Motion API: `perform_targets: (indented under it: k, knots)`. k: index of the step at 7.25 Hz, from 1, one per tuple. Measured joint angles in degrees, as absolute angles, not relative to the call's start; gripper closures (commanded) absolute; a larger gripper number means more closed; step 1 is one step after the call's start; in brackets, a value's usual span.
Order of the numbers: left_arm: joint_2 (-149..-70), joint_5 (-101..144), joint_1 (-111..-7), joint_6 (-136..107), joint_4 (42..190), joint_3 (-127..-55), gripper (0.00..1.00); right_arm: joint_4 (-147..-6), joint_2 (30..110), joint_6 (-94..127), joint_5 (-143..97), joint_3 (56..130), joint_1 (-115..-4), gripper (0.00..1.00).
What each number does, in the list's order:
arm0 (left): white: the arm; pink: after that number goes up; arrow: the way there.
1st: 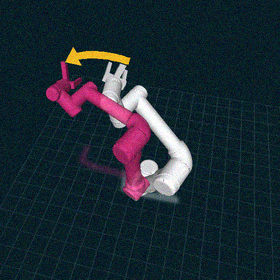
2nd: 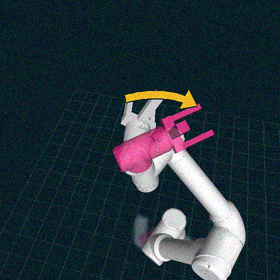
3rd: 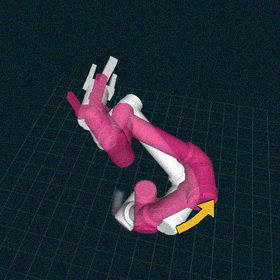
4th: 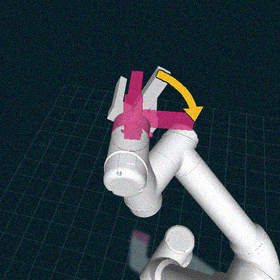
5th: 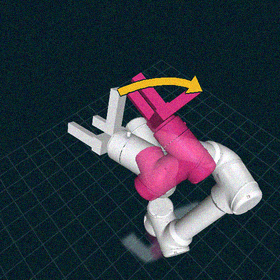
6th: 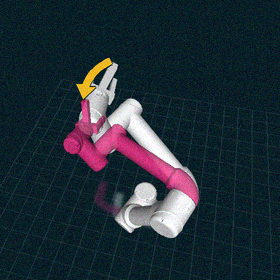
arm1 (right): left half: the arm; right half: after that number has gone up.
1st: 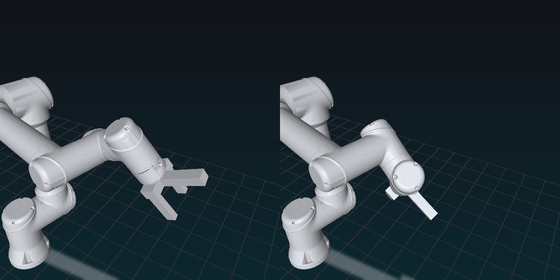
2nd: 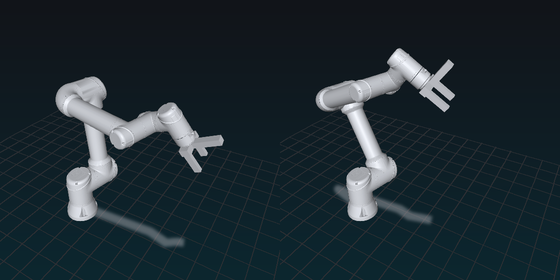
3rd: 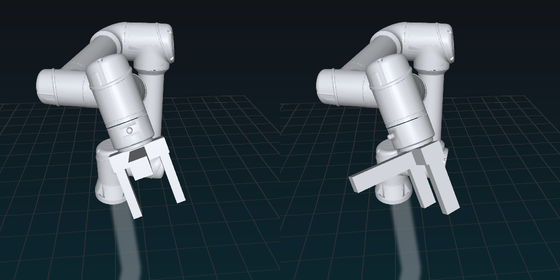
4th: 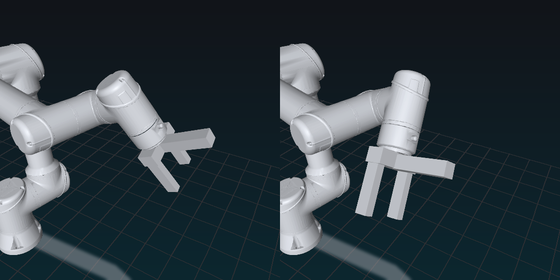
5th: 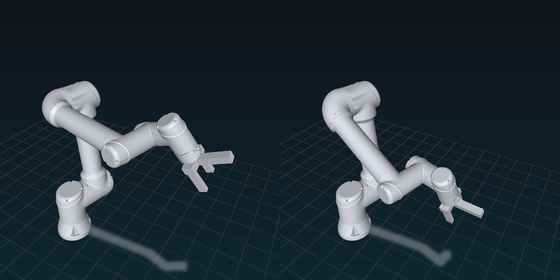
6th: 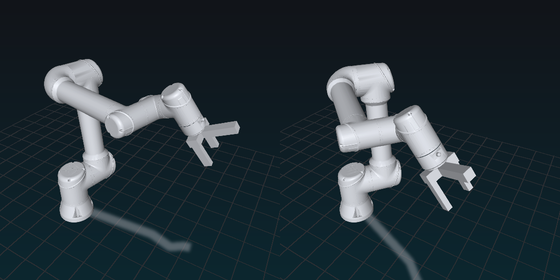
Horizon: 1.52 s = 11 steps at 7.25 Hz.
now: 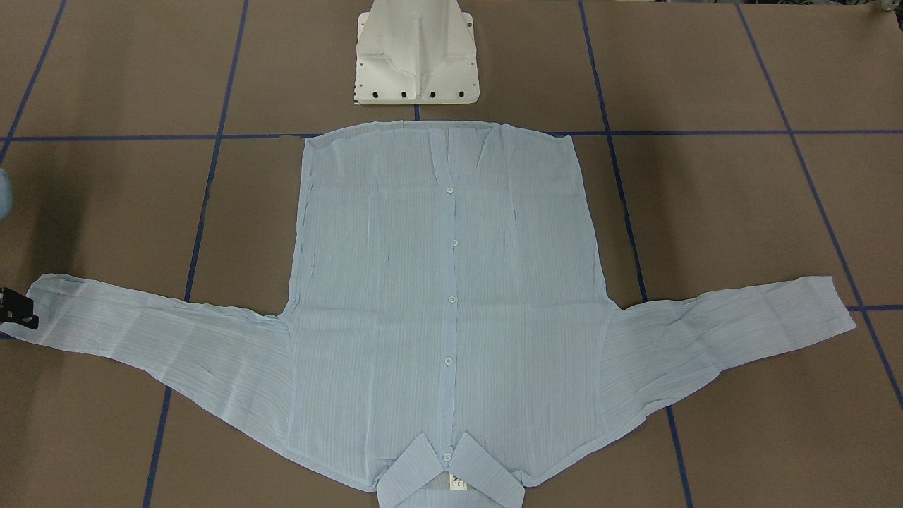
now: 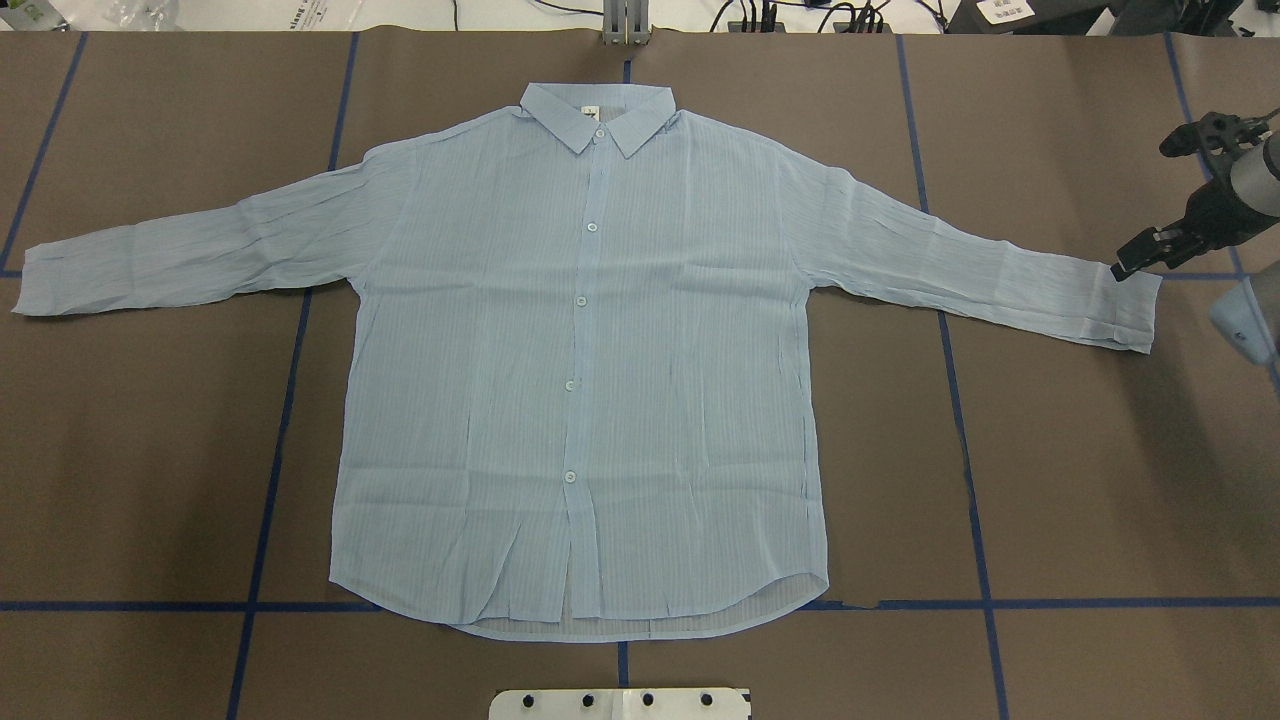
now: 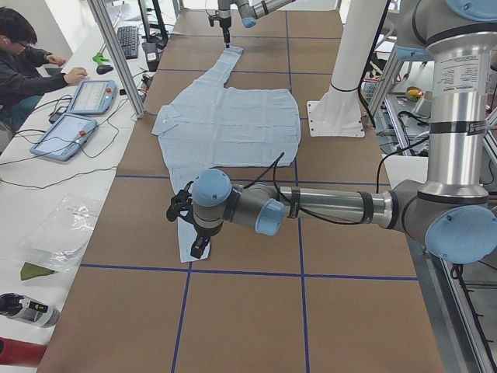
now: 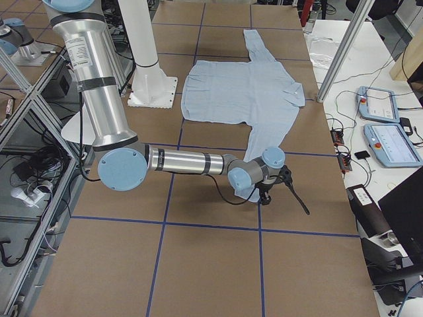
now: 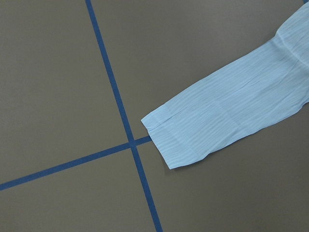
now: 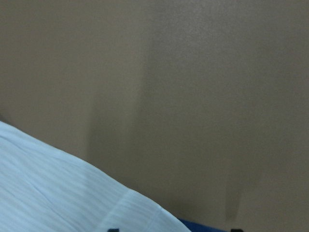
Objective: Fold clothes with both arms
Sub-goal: 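Grasp the cuff of the sleeve nearest the right gripper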
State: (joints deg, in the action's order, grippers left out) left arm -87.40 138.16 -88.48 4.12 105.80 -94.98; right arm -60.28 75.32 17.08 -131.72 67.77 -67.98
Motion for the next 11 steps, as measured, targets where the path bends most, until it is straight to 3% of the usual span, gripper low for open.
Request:
perform_targets:
  k: [6, 7, 9, 11]
  knots:
    - [-87.31, 138.25, -88.5, 4.19, 105.68, -94.93, 0.0, -60.51, 75.88, 17.05, -131.93, 67.16, -67.82, 0.29]
    - [-87.29, 138.25, -88.5, 4.21, 105.66, -94.92, 0.0, -60.59, 76.02, 17.05, -131.9, 67.13, -67.8, 0.33]
    - [-87.28, 138.25, -88.51, 4.22, 105.59, -94.92, 0.0, -60.64, 76.09, 17.1, -132.03, 67.12, -67.77, 0.74]
    - [-87.27, 138.25, -88.51, 4.22, 105.54, -94.86, 0.0, -60.67, 76.1, 17.08, -131.92, 67.17, -67.67, 0.9]
